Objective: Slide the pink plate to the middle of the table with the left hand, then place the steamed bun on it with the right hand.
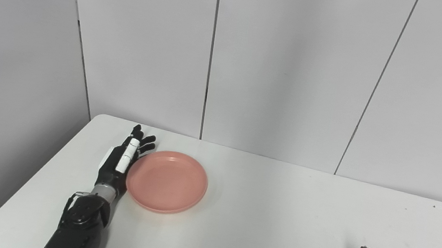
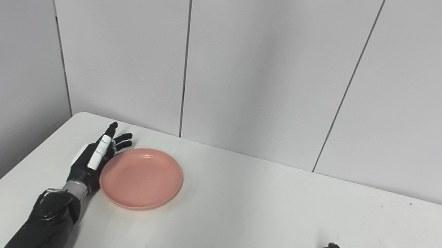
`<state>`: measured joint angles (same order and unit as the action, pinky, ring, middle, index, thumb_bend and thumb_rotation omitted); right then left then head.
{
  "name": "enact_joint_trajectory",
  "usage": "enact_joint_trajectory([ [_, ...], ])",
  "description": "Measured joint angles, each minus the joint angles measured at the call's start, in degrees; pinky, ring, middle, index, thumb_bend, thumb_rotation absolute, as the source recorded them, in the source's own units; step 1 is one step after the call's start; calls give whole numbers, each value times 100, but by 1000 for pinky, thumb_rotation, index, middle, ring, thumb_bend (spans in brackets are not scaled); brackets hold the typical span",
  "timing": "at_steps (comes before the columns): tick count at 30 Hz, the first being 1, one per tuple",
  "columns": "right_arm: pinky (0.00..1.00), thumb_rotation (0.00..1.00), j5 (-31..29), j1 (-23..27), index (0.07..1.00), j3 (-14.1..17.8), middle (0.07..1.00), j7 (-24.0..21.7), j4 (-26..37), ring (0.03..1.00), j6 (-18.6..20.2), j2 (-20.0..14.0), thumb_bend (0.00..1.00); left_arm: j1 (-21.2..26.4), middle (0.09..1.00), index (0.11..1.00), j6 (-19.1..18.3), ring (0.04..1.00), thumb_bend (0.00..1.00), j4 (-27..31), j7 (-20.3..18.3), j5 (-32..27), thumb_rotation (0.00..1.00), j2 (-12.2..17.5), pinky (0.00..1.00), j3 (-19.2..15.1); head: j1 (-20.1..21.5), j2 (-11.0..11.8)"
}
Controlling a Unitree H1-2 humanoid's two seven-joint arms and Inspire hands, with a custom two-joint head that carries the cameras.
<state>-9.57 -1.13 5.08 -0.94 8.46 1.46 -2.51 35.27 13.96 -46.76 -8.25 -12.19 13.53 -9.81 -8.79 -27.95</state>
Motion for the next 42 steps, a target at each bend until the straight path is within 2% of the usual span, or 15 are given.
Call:
enact_joint_trajectory([
  [10,759,957,8,-9,866,-65,866,37,27,783,25,18,650,71,857,1000,78,855,1000,-98,-133,-3,821,-171,792,112,175,-26],
  [18,741,942,154,-9,854,-135,841,77,34,759,25,68,638,168,852,993,105,854,992,-169,-205,0,820,-396,778,235,422,-88],
  [26,747,918,215,-7,851,-171,840,102,39,756,25,201,703,164,855,995,99,852,965,-99,-234,-1,819,-591,803,318,712,-150],
  [33,732,911,391,-3,855,-243,832,186,44,749,25,311,740,186,848,991,93,852,958,-60,-280,31,820,-822,795,540,896,-185],
  [37,728,901,480,-3,854,-274,832,240,51,750,26,352,747,222,851,997,105,856,957,-131,-444,30,825,-842,806,623,993,-211],
  [42,726,891,566,-3,848,-303,822,300,69,749,64,418,764,226,850,994,108,856,963,-137,-461,36,825,-862,773,668,1160,-255],
])
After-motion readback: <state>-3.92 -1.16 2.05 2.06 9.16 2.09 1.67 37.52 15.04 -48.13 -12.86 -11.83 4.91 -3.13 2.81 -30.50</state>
